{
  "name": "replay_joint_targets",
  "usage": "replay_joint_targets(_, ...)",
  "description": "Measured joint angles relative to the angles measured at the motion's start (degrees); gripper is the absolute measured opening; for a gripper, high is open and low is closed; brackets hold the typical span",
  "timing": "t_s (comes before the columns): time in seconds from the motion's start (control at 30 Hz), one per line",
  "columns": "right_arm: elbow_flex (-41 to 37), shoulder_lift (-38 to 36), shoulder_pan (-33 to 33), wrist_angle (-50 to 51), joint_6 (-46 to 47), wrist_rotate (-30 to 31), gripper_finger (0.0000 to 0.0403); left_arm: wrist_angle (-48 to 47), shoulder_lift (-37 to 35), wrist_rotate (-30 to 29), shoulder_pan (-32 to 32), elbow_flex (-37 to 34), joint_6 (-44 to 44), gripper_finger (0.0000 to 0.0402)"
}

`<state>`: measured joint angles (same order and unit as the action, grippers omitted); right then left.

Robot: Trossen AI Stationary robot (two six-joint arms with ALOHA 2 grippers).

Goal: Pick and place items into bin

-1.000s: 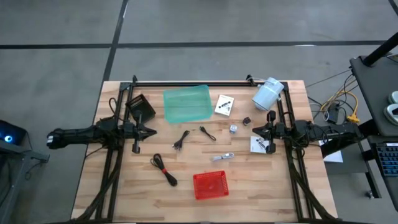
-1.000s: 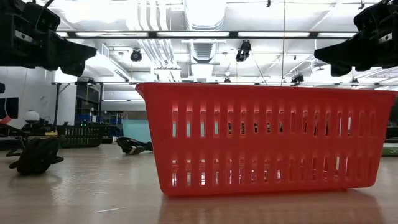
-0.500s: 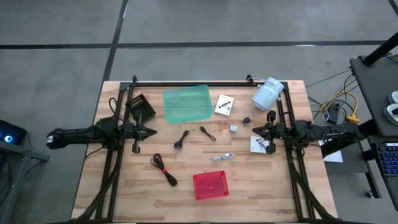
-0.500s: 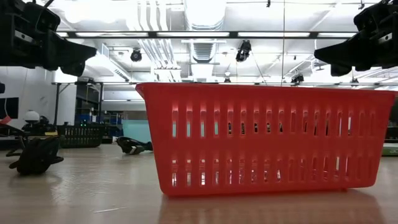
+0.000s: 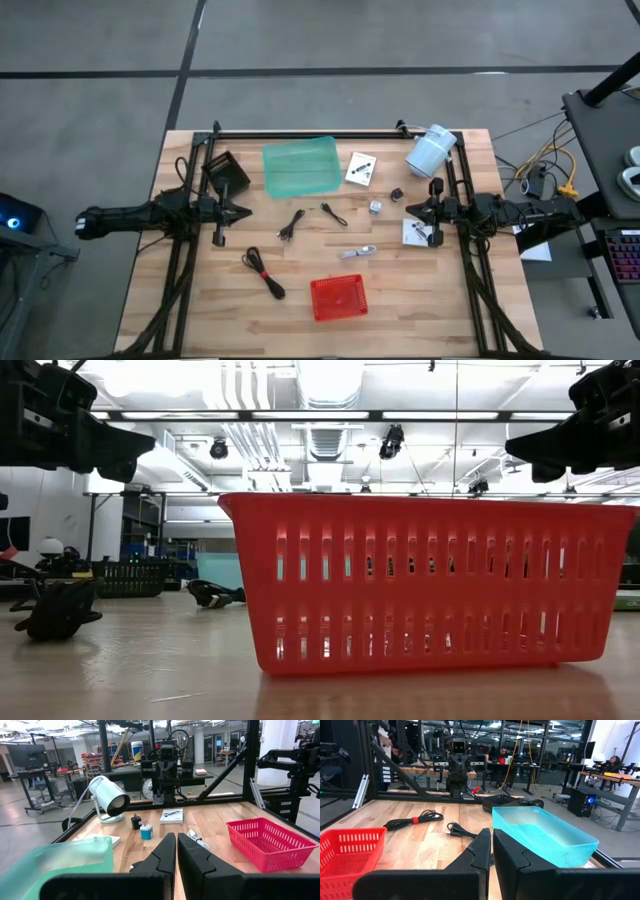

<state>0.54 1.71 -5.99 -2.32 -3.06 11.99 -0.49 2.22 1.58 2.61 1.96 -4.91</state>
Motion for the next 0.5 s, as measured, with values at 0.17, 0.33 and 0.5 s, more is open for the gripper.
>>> replay_joint_targets(0.17, 0.0, 0.0, 0.0, 0.0, 0.0, 0.0, 0.0009, 0.0, 0.0, 0.0, 0.0, 0.0, 0.0, 0.0002)
replay_joint_targets(0.33, 0.0, 0.0, 0.0, 0.0, 0.0, 0.0, 0.0009, 0.0, 0.0, 0.0, 0.0, 0.0, 0.0, 0.0002)
replay_joint_targets(0.5, 0.0, 0.0, 0.0, 0.0, 0.3, 0.0, 0.0009, 0.0, 0.0, 0.0, 0.0, 0.0, 0.0, 0.0002)
